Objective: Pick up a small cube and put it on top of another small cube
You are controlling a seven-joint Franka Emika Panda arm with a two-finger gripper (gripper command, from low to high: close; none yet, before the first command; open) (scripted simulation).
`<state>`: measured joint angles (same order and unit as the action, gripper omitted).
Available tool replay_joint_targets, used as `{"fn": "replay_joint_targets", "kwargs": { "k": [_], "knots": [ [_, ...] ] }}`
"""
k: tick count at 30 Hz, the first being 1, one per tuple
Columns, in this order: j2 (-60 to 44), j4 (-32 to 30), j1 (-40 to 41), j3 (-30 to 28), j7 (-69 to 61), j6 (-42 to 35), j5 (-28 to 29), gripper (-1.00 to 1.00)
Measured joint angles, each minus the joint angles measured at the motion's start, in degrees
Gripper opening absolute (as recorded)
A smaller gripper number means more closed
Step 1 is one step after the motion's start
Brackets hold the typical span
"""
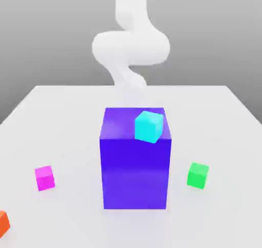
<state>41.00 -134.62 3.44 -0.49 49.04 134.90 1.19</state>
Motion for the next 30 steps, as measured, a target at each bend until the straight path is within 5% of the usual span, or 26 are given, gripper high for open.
{"fn": "replay_joint_targets", "kwargs": {
  "k": [15, 21, 27, 28, 30],
  "knots": [
    [-31.8, -18.1, 19.4, -8.7, 18.0, 20.3, 3.8, 0.00],
    [-44.5, -24.4, 25.2, -11.7, 18.2, 28.5, -3.8, 0.00],
    [-56.9, -22.7, 31.7, -3.9, 13.3, 38.2, -10.9, 0.00],
    [-58.3, -22.5, 32.5, -3.0, 12.9, 39.4, -11.4, -1.00],
    [-58.3, -22.5, 32.5, -3.0, 13.0, 39.4, -11.4, -1.00]
  ]
}}
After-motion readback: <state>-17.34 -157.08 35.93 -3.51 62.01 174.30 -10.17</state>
